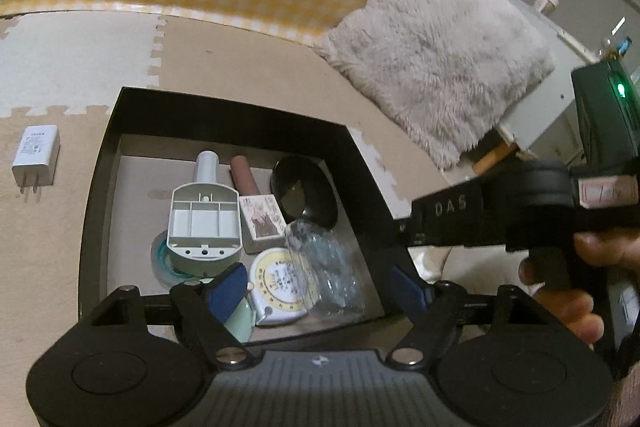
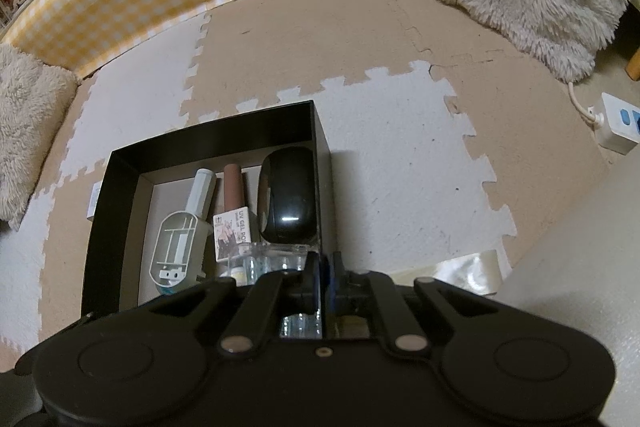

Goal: Organize rigid objects
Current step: 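Carry the clear case with the left gripper into the box and release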

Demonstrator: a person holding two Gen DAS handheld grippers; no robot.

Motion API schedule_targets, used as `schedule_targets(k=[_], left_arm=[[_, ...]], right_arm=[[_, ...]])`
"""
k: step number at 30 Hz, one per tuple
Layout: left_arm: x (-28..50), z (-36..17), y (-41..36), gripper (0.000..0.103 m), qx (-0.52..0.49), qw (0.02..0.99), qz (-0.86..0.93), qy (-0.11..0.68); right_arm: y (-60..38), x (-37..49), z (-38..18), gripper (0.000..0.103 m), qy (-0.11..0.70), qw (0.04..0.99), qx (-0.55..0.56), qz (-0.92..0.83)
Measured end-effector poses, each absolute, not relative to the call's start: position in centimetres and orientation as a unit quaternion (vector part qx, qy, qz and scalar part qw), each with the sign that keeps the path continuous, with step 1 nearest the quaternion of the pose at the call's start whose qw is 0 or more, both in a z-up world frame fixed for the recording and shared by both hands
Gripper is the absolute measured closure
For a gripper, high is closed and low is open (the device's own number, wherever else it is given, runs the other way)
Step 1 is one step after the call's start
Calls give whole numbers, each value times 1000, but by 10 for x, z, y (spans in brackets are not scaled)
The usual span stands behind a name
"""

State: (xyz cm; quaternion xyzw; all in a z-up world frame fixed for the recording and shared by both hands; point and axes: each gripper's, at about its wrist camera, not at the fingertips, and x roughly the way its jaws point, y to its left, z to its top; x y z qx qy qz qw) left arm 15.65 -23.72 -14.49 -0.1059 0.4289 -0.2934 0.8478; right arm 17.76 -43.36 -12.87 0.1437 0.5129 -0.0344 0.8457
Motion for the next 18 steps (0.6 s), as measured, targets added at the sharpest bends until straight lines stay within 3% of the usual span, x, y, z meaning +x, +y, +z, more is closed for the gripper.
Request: schedule_targets(k=[13,18], left_arm=[[148,-132,-242,26,-66,850,-302,427],[146,-125,-240,14,-55,857,-296,419]], right_arm=[[-433,177,-129,98,513,846,143,-34],[-433,177,-129,98,513,846,142,-34]])
